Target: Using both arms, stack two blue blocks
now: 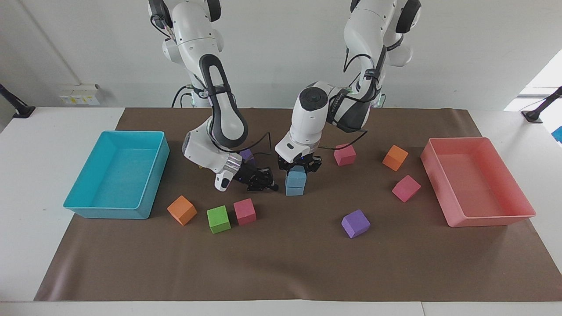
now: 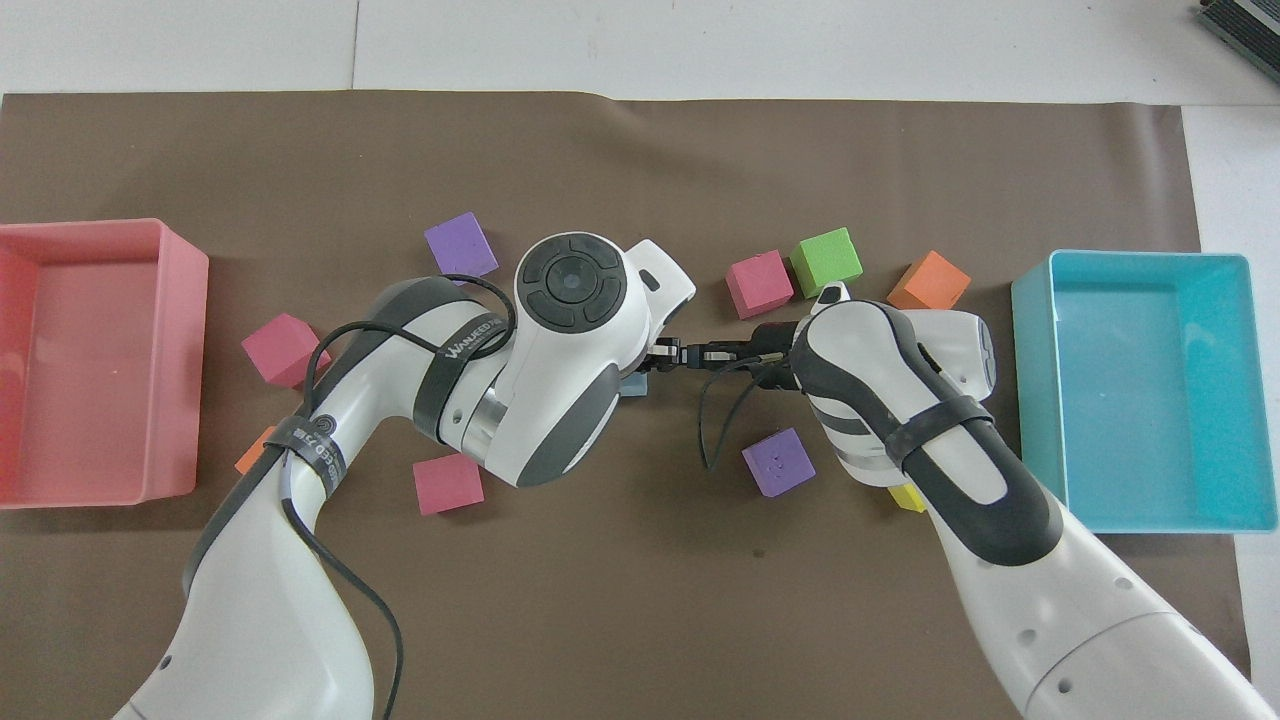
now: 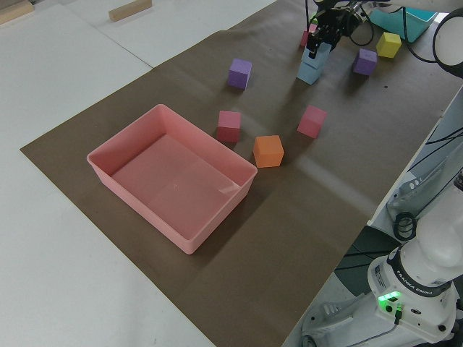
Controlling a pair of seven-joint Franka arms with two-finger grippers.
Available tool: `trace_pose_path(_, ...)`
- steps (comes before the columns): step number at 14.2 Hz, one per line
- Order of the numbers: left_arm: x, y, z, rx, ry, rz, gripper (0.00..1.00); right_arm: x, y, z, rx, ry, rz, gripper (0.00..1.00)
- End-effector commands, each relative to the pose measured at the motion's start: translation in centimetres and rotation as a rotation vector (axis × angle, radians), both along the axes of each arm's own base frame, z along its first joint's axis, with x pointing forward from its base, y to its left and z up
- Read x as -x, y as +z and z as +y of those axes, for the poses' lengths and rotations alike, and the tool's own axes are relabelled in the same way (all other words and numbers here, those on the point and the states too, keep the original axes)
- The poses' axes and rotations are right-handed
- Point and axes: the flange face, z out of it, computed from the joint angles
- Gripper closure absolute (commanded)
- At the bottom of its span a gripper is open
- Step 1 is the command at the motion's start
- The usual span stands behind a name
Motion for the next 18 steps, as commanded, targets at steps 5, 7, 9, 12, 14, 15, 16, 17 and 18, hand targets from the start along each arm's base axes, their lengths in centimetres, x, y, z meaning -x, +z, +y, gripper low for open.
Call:
trace_pose_path(5,-0.1,-1.3,-0.9,-0.003,0.008,-0.001,1.0,0.6,0.4,-0.4,-0.011,-0.003,-0.024,1.0)
trace_pose_path(7,-0.1,-1.3,-0.9,-0.005,0.008,0.001,1.0,0.6,0.4,-0.4,-0.011,-0.003,-0.024,1.0)
trace_pose_path(9,0.0,-1.2,-0.8,-0.008,0.007,0.005,1.0,0.6,0.4,-0.4,-0.011,-0.003,-0.024,1.0)
trace_pose_path(12,0.0,-1.5,-0.8,-0.01,0.007,0.005,0.74,0.6,0.4,-0.4,-0.011,-0.003,-0.024,1.0)
trace_pose_path(14,0.1,-1.6,-0.8,-0.008,0.005,0.001,0.12,0.6,0.4,-0.4,-0.011,-0.003,-0.024,1.0)
trace_pose_path(15,0.1,-1.8,-0.8,-0.011,0.002,0.004,0.0,0.6,0.4,-0.4,-0.011,-0.003,-0.024,1.0)
trace_pose_path(16,0.1,-1.9,-0.7,-0.013,0.001,0.004,0.0,0.6,0.4,-0.4,-0.011,-0.003,-0.024,1.0)
trace_pose_path(17,0.2,-1.9,-0.8,-0.013,-0.002,0.004,0.0,0.6,0.4,-0.4,-0.011,-0.003,-0.024,1.0)
trace_pose_path(18,0.2,-1.9,-0.8,-0.013,-0.002,0.004,0.0,0.6,0.4,-0.4,-0.01,-0.004,-0.024,1.0)
